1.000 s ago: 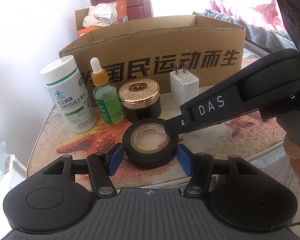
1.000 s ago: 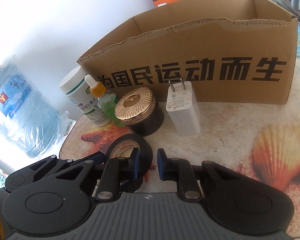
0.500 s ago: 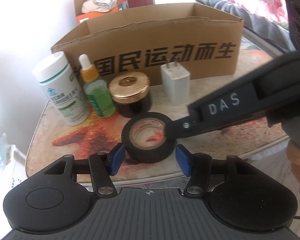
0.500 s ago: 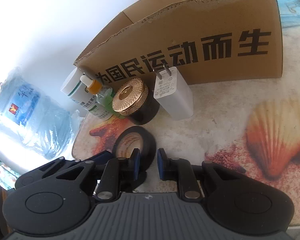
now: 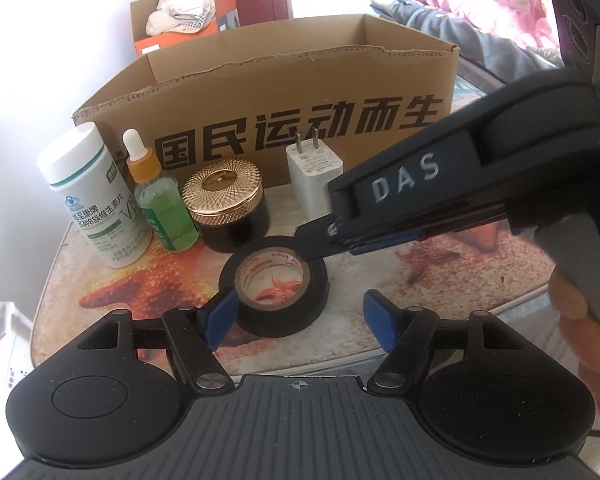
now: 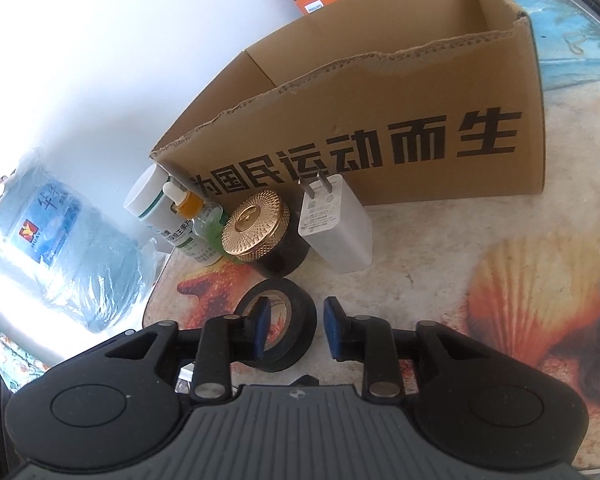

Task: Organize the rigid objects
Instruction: 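Close the right tool on the rim of the black tape roll, then lift the black tape roll with the right tool and carry it over the box, then open the right tool to drop the black tape roll into the box, then withdraw the open right tool from the box toward the white charger plug, then close the right tool on the white charger plug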

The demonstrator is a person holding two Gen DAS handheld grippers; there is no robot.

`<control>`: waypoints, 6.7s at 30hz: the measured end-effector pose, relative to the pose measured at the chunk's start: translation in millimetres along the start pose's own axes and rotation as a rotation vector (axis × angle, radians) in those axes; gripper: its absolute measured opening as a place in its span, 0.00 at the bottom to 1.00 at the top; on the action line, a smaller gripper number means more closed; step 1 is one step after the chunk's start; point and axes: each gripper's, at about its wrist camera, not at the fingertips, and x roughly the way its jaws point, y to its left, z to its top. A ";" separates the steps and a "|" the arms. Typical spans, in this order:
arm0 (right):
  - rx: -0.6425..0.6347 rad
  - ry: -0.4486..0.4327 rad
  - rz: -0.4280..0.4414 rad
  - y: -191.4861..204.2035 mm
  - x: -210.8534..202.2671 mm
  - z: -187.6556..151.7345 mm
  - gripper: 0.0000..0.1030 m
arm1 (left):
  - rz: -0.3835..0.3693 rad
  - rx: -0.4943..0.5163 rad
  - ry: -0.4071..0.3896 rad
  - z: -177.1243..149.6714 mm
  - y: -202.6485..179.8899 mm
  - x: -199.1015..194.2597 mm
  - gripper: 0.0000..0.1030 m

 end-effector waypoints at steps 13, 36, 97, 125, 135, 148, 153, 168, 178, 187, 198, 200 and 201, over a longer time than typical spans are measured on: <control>-0.140 -0.030 -0.122 18.4 15.4 -9.6 0.37 | 0.030 0.089 -0.061 -6.0 -4.8 7.6 0.62; -0.079 -0.022 -0.110 17.7 20.5 -10.6 0.19 | -0.070 0.085 -0.099 -11.8 13.5 -3.5 0.54; -0.135 -0.070 -0.165 42.8 9.5 183.5 0.22 | -0.145 0.007 -0.023 183.4 79.8 40.3 0.63; 0.053 0.125 -0.075 -38.2 128.6 252.0 0.23 | -0.111 -0.092 0.310 233.8 106.7 166.2 0.73; 0.019 -0.086 0.017 -4.8 -10.2 207.0 0.33 | -0.259 -0.026 0.062 218.6 109.1 50.7 0.89; -0.120 -0.304 -0.176 31.9 -108.4 67.7 0.98 | -0.410 0.036 -0.066 115.9 88.5 -35.2 1.00; -0.139 -0.263 -0.317 29.1 -94.4 33.0 1.00 | -0.427 -0.034 -0.111 74.6 85.0 -34.4 1.00; -0.285 -0.357 -0.635 33.1 -83.2 4.6 1.00 | -0.399 -0.016 -0.184 33.6 66.5 -16.0 1.00; -0.126 -0.324 -0.243 7.4 -55.0 21.0 1.00 | -0.247 0.138 -0.230 21.8 27.2 9.8 0.97; 0.033 -0.202 -0.064 -18.2 -13.9 36.1 0.63 | -0.155 0.192 -0.233 24.2 12.1 28.9 0.66; 0.136 -0.106 0.027 -35.1 12.2 43.7 0.38 | -0.191 0.094 -0.140 32.8 21.1 46.6 0.34; 0.152 -0.105 0.021 -34.8 10.2 42.1 0.37 | -0.202 0.079 -0.144 32.1 22.8 44.7 0.33; 0.153 -0.105 0.014 -33.5 9.0 40.2 0.37 | -0.213 0.069 -0.140 31.2 23.8 43.1 0.31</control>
